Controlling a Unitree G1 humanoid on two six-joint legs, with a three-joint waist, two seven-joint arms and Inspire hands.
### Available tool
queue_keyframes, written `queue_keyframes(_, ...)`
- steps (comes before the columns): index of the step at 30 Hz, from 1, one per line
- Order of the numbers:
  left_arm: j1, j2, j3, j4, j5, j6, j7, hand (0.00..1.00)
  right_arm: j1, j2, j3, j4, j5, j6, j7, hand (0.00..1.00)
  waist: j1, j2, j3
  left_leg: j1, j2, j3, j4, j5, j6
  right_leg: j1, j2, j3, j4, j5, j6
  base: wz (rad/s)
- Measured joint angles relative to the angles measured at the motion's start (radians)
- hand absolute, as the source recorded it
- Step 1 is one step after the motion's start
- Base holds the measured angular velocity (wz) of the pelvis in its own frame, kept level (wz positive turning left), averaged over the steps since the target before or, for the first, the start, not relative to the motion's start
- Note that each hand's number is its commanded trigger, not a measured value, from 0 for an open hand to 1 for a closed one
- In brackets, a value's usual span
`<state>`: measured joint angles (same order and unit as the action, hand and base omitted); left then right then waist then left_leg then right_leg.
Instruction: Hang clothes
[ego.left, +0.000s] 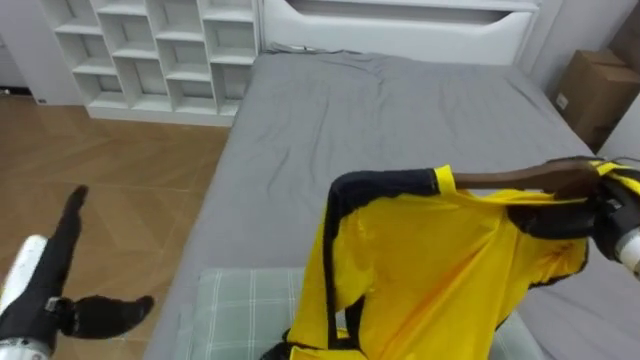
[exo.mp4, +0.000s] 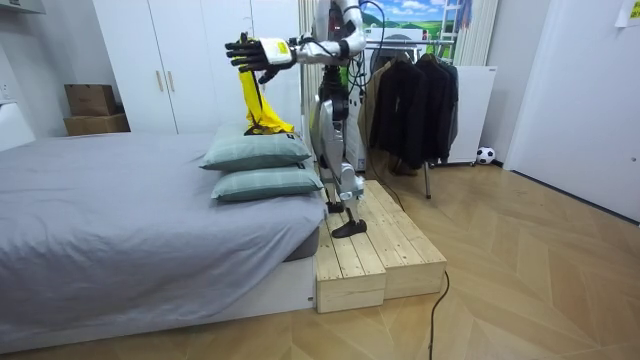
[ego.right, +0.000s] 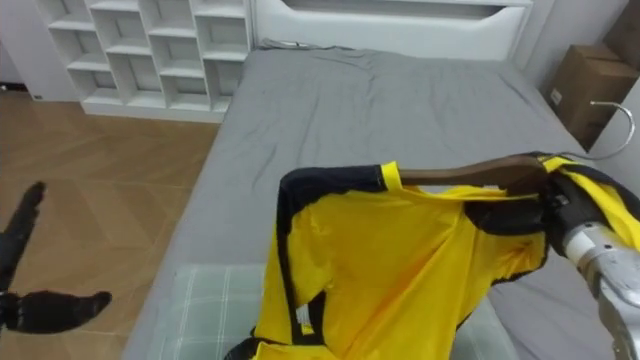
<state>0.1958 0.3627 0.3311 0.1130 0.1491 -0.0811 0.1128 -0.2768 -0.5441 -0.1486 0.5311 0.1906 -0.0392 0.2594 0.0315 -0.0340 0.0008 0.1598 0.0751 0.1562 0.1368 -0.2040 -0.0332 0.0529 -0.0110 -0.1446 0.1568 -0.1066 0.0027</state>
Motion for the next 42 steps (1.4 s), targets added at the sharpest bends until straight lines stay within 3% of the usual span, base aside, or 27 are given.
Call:
queue_keyframes(3, 0.022, -0.004, 0.052, 0.043, -0.041, -0.009, 0.054, 0.00, 0.005, -0.005, -0.012, 0.001, -0.001, 0.022, 0.001, 1.00, 0.006, -0.002, -0.0015, 0.004, 0.000, 0.001, -0.001, 0.000, 0.000, -0.002, -0.002, -0.005, 0.014, -0.004, -0.004, 0.00)
queue_keyframes(5, 0.037, -0.006, 0.075, 0.092, -0.043, -0.009, 0.084, 0.00, 0.006, -0.006, -0.013, 0.001, -0.001, 0.032, 0.002, 1.00, 0.006, -0.005, -0.0076, 0.009, 0.000, 0.001, -0.001, 0.000, 0.000, 0.002, -0.002, -0.005, 0.014, -0.005, -0.004, 0.00)
queue_keyframes(7, 0.047, -0.022, 0.094, 0.162, -0.052, -0.007, 0.124, 0.00, 0.011, -0.011, -0.021, 0.001, -0.007, 0.047, 0.003, 1.00, 0.005, -0.008, -0.0094, 0.013, 0.000, -0.002, -0.001, 0.000, 0.000, 0.009, -0.002, -0.007, 0.014, -0.005, -0.004, 0.04)
queue_keyframes(13, 0.089, -0.037, 0.098, 0.333, -0.085, -0.007, 0.214, 0.00, 0.012, -0.031, -0.033, -0.010, -0.008, 0.065, -0.007, 1.00, 0.002, -0.024, -0.0213, 0.012, 0.000, -0.008, -0.001, 0.000, 0.000, 0.015, -0.003, -0.019, 0.018, -0.020, -0.007, 0.03)
queue_keyframes(16, 0.107, -0.041, 0.099, 0.464, -0.120, -0.011, 0.231, 0.00, 0.012, -0.046, -0.033, -0.056, -0.008, 0.066, -0.008, 1.00, 0.006, -0.016, -0.0174, 0.025, 0.000, -0.004, -0.003, 0.000, 0.000, 0.017, 0.000, -0.004, 0.032, -0.027, -0.008, -0.05)
queue_keyframes(19, 0.159, -0.052, 0.099, 0.515, -0.139, -0.010, 0.234, 0.00, 0.011, -0.053, -0.034, -0.076, -0.005, 0.075, -0.008, 1.00, 0.004, -0.023, -0.0168, 0.025, 0.000, -0.004, -0.003, 0.000, 0.000, 0.014, 0.000, -0.005, 0.031, -0.028, -0.008, -0.01)
queue_keyframes(23, 0.168, -0.068, 0.096, 0.596, -0.139, -0.008, 0.257, 0.00, 0.012, -0.054, -0.034, -0.074, -0.005, 0.086, -0.009, 1.00, 0.011, -0.032, -0.0116, 0.024, 0.000, -0.005, -0.006, -0.001, -0.001, 0.014, 0.000, -0.006, 0.029, -0.028, -0.008, 0.00)
queue_keyframes(25, 0.176, -0.070, 0.089, 0.694, -0.158, -0.006, 0.272, 0.00, 0.012, -0.054, -0.034, -0.078, -0.001, 0.097, -0.009, 1.00, 0.027, -0.033, -0.0109, 0.025, 0.000, -0.002, -0.009, -0.001, -0.001, 0.014, 0.001, -0.002, 0.029, -0.028, -0.008, -0.04)
queue_keyframes(31, 0.225, -0.098, 0.097, 0.802, -0.160, 0.022, 0.222, 0.00, 0.016, -0.054, -0.034, -0.112, -0.001, 0.107, -0.009, 1.00, 0.028, -0.043, -0.0114, 0.019, 0.001, -0.007, -0.009, -0.002, -0.002, 0.014, 0.000, -0.013, 0.028, -0.028, -0.008, 0.04)
queue_keyframes(37, 0.225, -0.123, 0.086, 0.900, -0.199, 0.067, 0.119, 0.00, 0.065, -0.054, -0.032, -0.204, 0.001, 0.125, 0.010, 1.00, 0.054, -0.050, -0.0112, 0.019, 0.001, -0.006, -0.008, -0.005, -0.001, 0.013, -0.001, -0.012, 0.029, -0.029, -0.007, 0.01)
queue_keyframes(42, 0.220, -0.146, 0.068, 0.949, -0.198, 0.098, 0.058, 0.00, 0.066, -0.054, -0.033, -0.218, -0.038, 0.132, 0.016, 1.00, 0.055, -0.053, -0.0101, 0.014, 0.000, -0.007, -0.002, -0.010, 0.001, 0.013, -0.002, -0.014, 0.029, -0.030, -0.005, 0.01)
